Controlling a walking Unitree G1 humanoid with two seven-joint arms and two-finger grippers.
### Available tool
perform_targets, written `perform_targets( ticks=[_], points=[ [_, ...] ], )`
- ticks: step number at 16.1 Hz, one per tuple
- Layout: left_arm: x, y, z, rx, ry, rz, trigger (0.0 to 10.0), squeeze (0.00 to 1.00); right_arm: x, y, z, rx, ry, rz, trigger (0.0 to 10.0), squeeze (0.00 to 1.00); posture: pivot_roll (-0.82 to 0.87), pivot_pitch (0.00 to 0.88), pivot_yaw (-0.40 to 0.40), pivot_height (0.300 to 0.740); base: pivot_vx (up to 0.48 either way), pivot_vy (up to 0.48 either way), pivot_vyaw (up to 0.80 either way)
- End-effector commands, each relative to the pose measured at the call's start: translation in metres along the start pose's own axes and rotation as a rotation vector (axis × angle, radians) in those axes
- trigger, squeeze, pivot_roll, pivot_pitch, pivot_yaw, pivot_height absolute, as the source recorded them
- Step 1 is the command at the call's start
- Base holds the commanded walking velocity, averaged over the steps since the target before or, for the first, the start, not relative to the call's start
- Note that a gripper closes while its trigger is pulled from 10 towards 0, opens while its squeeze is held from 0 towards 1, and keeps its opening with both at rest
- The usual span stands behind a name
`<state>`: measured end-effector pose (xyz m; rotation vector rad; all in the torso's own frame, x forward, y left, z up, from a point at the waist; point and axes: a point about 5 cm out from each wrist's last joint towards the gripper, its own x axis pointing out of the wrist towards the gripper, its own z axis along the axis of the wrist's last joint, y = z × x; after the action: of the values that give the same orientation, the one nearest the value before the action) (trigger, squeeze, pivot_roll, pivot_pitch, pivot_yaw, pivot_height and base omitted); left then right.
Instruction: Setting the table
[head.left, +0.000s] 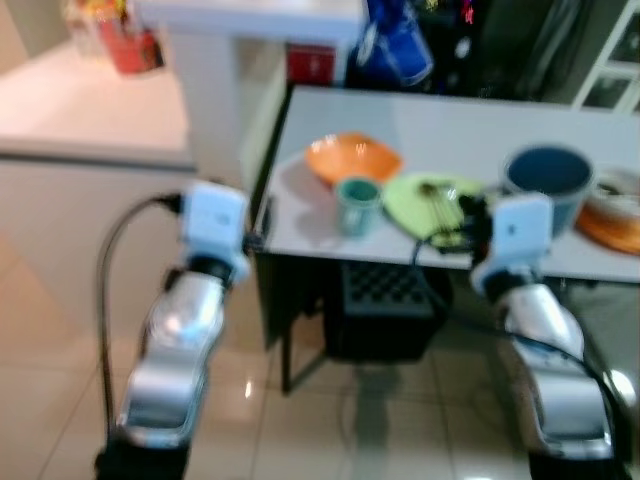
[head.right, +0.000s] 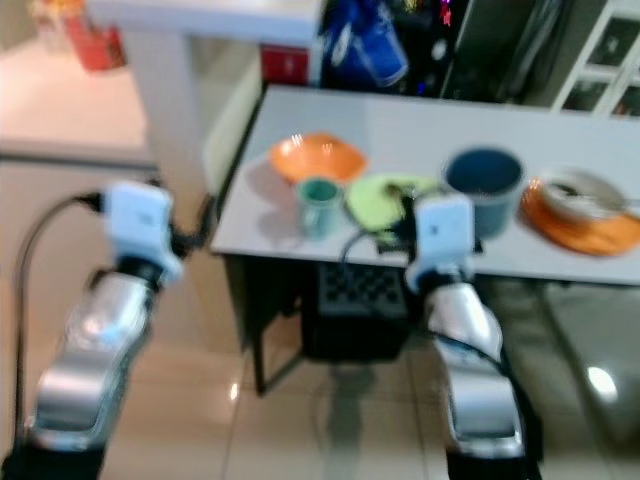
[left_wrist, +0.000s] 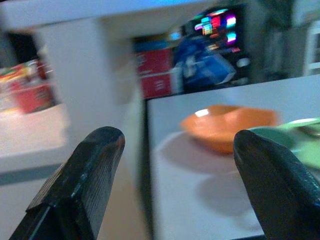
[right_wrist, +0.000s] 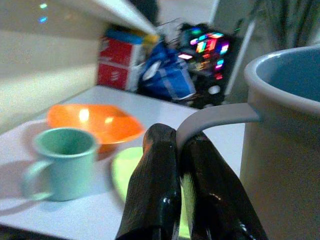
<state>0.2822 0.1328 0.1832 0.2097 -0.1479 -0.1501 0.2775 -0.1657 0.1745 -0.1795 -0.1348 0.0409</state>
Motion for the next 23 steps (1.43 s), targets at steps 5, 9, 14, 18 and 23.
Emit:
perform_targets(
  ticks=[5, 9, 14, 18, 23],
  points=[
    [0.0008, 0.0054, 0.0014, 0.021, -0.006, 0.009, 10.0, 0.0, 0.0, 0.0, 0.0027, 0.037, -0.007, -0.008, 10.0, 0.0, -0.01, 0.0, -0.025, 0.74, 0.0, -0.373, 0.0],
    [0.0012, 0.005, 0.0018, 0.026, -0.008, 0.001, 10.0, 0.0, -0.0007, 0.0008, 0.0011, 0.049, 0.0, -0.013, 10.0, 0.0, -0.01, 0.0, -0.019, 0.74, 0.0, -0.376, 0.0],
    [0.0014, 0.0051, 0.0016, 0.026, -0.008, -0.002, 10.0, 0.0, -0.0017, 0.0012, -0.0019, 0.066, 0.018, -0.019, 10.0, 0.0, -0.01, 0.0, -0.015, 0.74, 0.0, -0.298, 0.0],
    [0.0041, 0.0085, 0.0033, 0.007, -0.01, 0.016, 10.0, 0.0, -0.0009, 0.0011, -0.004, 0.068, 0.043, -0.028, 10.0, 0.0, 0.0, 0.0, -0.015, 0.74, 0.0, 0.0, 0.0],
    [0.005, 0.0078, 0.0076, -0.007, -0.047, -0.017, 10.0, 0.0, 0.0004, 0.0013, -0.0002, 0.136, 0.03, -0.03, 10.0, 0.0, -0.01, 0.0, -0.01, 0.74, 0.29, 0.0, -0.42]
  ],
)
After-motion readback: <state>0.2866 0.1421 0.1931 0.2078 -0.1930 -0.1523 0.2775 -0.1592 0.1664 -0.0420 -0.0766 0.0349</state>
